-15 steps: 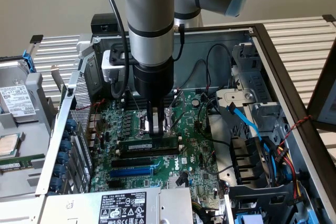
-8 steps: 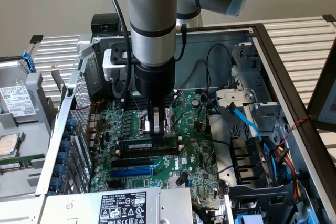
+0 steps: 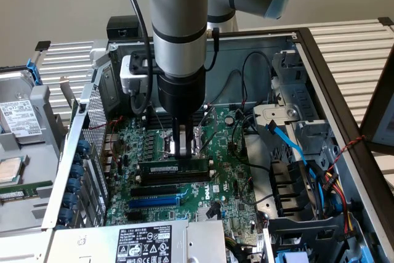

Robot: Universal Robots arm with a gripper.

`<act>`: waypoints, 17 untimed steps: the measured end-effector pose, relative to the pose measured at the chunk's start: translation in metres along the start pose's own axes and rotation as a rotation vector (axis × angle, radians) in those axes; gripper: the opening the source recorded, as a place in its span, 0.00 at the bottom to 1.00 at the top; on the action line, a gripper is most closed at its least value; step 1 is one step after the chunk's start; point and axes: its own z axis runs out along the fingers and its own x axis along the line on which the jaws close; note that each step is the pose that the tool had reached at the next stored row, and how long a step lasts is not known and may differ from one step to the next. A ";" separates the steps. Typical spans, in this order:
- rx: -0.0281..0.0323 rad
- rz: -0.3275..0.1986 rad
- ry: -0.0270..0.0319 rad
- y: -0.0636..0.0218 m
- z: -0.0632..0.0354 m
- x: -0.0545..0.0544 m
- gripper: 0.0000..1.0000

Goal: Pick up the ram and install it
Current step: 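Insert the ram into the slot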

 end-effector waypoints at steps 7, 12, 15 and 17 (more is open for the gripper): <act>0.0064 0.002 -0.0003 -0.0002 0.0010 0.000 0.13; 0.0070 0.002 -0.0006 -0.0002 0.0016 0.000 0.13; 0.0078 0.002 -0.0006 -0.0002 0.0026 0.000 0.13; 0.0078 0.002 0.0002 -0.0002 0.0027 0.000 0.13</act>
